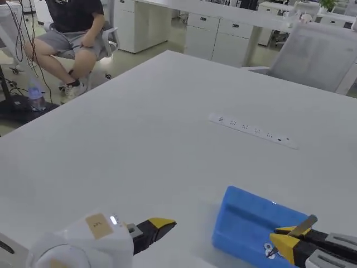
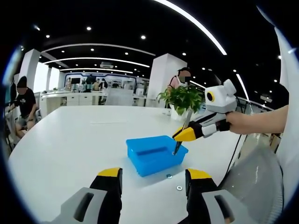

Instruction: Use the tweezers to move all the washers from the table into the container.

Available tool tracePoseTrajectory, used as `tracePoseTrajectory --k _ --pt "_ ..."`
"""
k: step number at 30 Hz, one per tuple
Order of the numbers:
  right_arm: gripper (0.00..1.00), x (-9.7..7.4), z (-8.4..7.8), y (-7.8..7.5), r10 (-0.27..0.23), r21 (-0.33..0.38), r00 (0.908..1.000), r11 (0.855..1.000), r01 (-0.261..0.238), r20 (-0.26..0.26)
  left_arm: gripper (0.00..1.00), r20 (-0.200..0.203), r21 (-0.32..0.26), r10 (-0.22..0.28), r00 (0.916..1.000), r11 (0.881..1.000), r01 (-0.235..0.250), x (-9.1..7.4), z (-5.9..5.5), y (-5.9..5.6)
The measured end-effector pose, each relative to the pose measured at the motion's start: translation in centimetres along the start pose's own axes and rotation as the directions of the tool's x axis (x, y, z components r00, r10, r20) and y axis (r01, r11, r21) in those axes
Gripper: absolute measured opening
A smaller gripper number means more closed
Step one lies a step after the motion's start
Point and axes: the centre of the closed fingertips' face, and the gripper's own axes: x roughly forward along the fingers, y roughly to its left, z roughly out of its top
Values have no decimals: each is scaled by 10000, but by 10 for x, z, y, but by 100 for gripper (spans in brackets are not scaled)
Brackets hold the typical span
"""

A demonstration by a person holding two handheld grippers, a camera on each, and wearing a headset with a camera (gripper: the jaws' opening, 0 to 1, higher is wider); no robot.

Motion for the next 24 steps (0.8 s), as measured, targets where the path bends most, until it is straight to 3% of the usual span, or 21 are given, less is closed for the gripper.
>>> tracePoseTrajectory --k 7,12,24 --pt "3 18 -2 -17 -166 521 9999 9985 167 -30 53 -71 -19 -45 10000 10000 45 1 -1 -1" --pt "3 34 -11 -27 -414 1499 9991 9879 409 -2 53 -132 -9 -56 9999 10000 56 1 -2 -1" --pt "3 53 -23 -38 -558 1688 9969 9835 645 -563 52 -211 -30 -113 9997 9999 113 1 -3 -2"
